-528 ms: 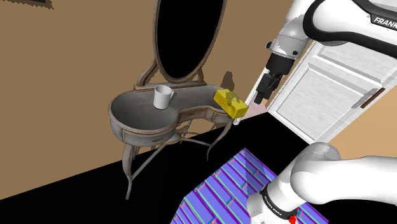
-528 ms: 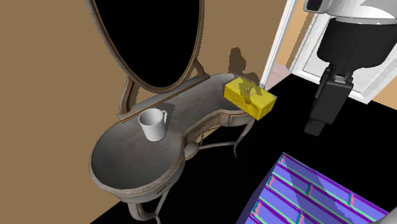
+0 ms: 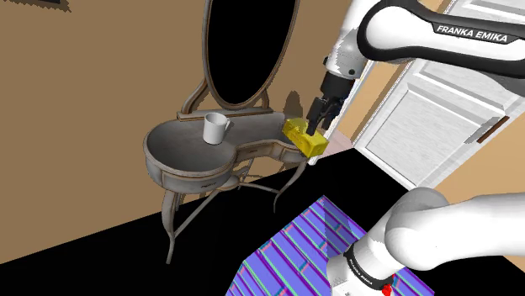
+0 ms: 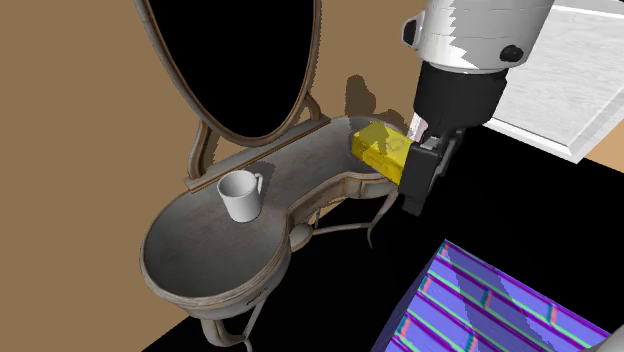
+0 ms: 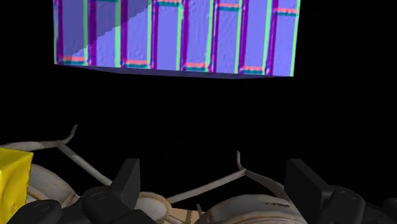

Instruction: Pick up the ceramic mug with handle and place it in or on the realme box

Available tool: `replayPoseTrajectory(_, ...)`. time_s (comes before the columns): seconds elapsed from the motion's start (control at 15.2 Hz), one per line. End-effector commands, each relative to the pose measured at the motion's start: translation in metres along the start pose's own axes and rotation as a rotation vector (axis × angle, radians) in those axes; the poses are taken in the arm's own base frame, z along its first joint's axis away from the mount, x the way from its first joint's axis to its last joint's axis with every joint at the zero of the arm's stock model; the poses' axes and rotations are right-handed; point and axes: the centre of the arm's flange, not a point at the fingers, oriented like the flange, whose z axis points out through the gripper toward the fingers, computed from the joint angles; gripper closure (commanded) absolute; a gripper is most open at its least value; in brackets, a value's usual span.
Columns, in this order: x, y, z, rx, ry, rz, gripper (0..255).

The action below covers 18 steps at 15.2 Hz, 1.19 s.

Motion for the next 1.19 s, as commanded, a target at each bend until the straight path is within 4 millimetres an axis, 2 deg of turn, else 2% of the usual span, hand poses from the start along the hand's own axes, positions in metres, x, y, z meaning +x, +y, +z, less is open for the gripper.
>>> replayPoseTrajectory(0.0,0.023,-0.011,0.008,-0.007,0.008,0.007,0)
replayPoseTrajectory(1.12,0.22,-0.086,0.076,-0.071,0.06,0.066,0)
